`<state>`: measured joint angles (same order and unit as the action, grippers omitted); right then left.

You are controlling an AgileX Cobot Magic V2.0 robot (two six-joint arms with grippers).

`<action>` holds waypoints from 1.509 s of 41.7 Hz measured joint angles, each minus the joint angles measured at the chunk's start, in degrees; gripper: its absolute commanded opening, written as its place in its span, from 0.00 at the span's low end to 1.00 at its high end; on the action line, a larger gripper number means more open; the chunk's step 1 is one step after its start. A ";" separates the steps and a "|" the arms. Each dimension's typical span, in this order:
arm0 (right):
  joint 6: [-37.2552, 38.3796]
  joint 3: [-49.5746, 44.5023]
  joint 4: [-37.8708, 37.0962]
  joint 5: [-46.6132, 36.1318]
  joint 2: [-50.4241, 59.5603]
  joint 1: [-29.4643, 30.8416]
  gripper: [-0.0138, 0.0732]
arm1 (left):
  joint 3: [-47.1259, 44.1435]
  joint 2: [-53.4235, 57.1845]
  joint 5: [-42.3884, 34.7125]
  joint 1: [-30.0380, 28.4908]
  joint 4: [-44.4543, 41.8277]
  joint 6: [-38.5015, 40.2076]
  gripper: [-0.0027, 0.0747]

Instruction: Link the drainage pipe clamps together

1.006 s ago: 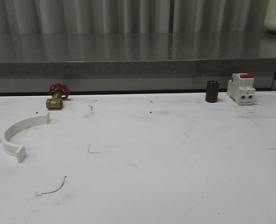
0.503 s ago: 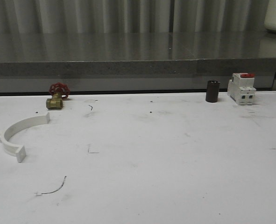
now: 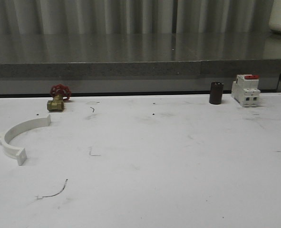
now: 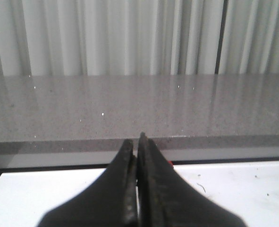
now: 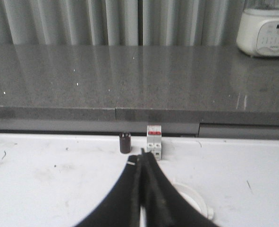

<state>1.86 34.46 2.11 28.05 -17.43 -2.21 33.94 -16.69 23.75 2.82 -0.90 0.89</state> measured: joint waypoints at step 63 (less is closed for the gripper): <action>0.00 1.51 -0.14 6.10 -23.56 0.00 0.70 | 23.11 -60.47 17.62 5.53 -1.68 -0.13 0.63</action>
<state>1.86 35.96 1.98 34.16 -40.99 -2.21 57.04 -77.15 41.37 8.35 -2.58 0.76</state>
